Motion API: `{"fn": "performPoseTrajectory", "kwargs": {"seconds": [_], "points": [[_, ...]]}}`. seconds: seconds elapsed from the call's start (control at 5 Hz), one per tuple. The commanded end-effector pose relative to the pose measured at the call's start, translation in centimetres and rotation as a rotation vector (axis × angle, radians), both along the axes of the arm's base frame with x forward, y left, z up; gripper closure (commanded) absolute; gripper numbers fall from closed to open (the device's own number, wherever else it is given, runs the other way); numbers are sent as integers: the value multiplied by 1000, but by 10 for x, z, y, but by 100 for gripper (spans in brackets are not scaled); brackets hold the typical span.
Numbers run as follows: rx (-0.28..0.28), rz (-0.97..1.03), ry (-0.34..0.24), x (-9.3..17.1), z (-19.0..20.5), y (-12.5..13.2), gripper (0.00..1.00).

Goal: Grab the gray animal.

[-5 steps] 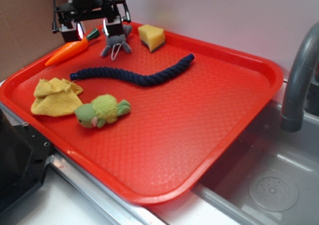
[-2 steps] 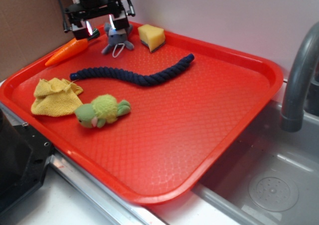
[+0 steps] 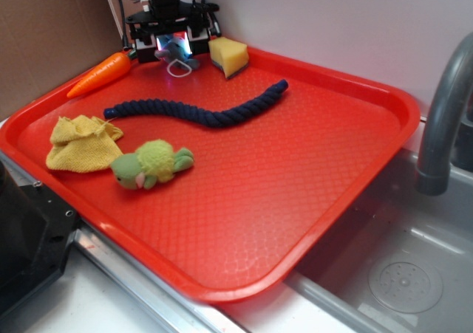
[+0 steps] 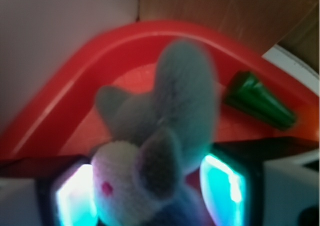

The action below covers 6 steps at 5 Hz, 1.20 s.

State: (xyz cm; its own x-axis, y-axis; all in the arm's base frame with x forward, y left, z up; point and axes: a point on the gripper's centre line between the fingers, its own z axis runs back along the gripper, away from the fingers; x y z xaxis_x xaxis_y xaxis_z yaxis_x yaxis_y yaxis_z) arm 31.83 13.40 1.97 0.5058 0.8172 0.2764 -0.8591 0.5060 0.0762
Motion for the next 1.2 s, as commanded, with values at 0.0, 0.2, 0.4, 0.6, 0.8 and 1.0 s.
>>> {"fn": "performPoseTrajectory", "kwargs": {"seconds": [0.0,0.2,0.4,0.6,0.8,1.0], "points": [[-57,-158,-89,-34,86,0,100],[-125,-402,-151,-63,135,-38,100],[-159,-624,-132,-79,185,-74,100],[-143,-807,-82,-85,224,-112,100],[-145,-935,-34,-89,228,-146,100],[-166,-956,-3,-89,222,-150,100]]}}
